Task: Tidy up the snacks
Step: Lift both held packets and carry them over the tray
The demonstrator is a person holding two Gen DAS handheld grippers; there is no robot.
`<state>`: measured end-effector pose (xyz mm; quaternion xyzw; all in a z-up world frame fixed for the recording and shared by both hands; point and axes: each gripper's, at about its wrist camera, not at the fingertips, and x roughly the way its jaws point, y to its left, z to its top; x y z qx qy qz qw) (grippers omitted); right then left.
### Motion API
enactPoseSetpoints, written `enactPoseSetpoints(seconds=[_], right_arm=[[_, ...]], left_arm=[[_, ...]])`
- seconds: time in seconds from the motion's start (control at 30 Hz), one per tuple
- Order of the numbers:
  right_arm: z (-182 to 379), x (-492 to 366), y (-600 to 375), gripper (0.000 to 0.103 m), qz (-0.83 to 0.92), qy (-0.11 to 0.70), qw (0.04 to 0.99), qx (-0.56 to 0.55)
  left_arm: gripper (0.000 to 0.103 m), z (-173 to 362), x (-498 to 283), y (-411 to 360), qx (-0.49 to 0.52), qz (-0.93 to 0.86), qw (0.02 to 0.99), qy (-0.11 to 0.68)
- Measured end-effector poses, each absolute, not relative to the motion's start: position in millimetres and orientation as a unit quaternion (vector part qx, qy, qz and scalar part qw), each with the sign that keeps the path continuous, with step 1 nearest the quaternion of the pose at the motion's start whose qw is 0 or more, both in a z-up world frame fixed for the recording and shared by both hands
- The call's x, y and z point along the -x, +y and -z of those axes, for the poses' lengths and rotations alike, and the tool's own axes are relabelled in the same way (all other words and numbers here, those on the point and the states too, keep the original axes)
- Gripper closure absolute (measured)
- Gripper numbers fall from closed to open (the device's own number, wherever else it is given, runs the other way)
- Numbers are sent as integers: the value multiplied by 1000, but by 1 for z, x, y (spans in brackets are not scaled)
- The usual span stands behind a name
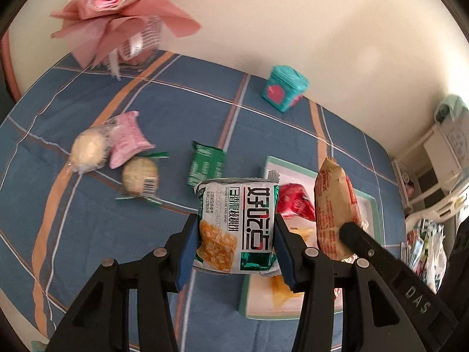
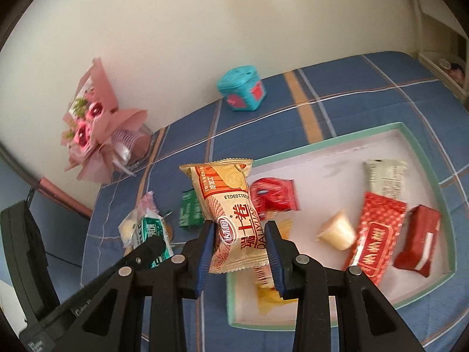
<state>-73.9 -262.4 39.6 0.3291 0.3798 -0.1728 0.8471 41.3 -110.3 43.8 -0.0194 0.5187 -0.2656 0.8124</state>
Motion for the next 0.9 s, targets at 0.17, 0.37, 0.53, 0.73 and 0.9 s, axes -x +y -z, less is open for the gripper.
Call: enactPoseSetpoints(seconds=[0.17, 0.37, 0.53, 0.73, 0.9], right_arm=[[-36, 91, -287, 66, 195, 376, 836, -348], [-32, 113, -314, 66, 225, 370, 823, -368], [-26, 131, -337, 66, 245, 362, 809, -393], [-25, 147, -357, 66, 273, 357, 799, -400], [-23, 149, -364, 66, 276, 356, 799, -400]], left_arm=[[53, -43, -27, -134, -1, 280, 808, 519], [53, -42, -9, -161, -36, 296, 805, 513], [53, -43, 2, -182, -62, 308, 803, 507], [53, -45, 16, -214, -91, 329, 801, 491], [53, -44, 23, -239, -119, 339, 806, 471]])
